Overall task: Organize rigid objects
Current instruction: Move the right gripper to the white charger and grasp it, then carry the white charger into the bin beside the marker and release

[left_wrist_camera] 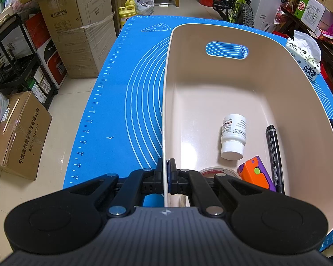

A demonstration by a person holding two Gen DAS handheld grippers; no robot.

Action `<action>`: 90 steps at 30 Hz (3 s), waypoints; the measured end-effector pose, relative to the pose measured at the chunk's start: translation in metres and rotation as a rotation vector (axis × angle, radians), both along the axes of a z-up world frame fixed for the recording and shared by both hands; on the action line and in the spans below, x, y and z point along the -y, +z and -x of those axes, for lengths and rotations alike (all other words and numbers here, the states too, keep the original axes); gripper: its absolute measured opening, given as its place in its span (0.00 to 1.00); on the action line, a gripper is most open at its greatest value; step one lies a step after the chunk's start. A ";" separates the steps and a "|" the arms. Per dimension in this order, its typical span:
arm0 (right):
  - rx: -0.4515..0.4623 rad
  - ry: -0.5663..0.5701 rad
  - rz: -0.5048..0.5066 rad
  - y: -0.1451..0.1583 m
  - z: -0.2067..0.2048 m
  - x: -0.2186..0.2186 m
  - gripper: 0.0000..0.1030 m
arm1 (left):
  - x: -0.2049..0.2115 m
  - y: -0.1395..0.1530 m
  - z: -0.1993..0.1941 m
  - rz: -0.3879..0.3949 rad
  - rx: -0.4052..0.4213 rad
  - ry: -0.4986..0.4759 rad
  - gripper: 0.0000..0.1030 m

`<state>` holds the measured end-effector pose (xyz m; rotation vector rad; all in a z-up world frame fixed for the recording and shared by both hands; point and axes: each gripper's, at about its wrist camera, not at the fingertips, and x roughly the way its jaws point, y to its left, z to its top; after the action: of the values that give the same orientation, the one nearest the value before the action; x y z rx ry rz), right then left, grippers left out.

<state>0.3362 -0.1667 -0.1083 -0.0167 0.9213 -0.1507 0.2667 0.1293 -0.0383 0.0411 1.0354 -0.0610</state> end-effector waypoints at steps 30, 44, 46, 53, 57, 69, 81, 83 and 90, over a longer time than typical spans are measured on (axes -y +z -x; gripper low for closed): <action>0.102 0.095 0.004 0.040 0.013 -0.007 0.31 | 0.000 0.000 0.000 -0.006 0.000 -0.003 0.04; 0.308 0.249 -0.009 0.127 0.041 -0.052 0.31 | 0.000 0.000 0.000 -0.006 0.000 -0.002 0.04; 0.326 0.283 -0.024 0.136 0.045 -0.062 0.31 | 0.000 0.000 0.000 -0.005 0.000 -0.002 0.04; 0.308 0.408 -0.074 0.139 0.052 -0.106 0.31 | 0.000 0.000 0.000 -0.005 0.000 -0.003 0.04; 0.239 0.455 -0.084 0.121 0.051 -0.129 0.31 | 0.001 0.000 0.000 -0.005 0.000 -0.002 0.04; 0.013 0.519 -0.055 0.067 0.046 -0.153 0.31 | 0.000 0.000 0.000 -0.006 0.000 -0.002 0.04; -0.090 0.555 -0.013 0.049 0.049 -0.164 0.36 | 0.001 0.000 0.000 -0.007 0.000 -0.002 0.04; -0.083 0.556 -0.026 0.051 0.050 -0.162 0.42 | 0.001 0.000 0.000 -0.007 0.000 -0.003 0.04; -0.006 0.572 -0.075 0.066 0.057 -0.156 0.79 | 0.001 0.000 0.000 -0.008 0.000 -0.003 0.04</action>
<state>0.2791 -0.0103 -0.0427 -0.2092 0.8950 0.4144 0.2664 0.1284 -0.0383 0.0496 1.0359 -0.0594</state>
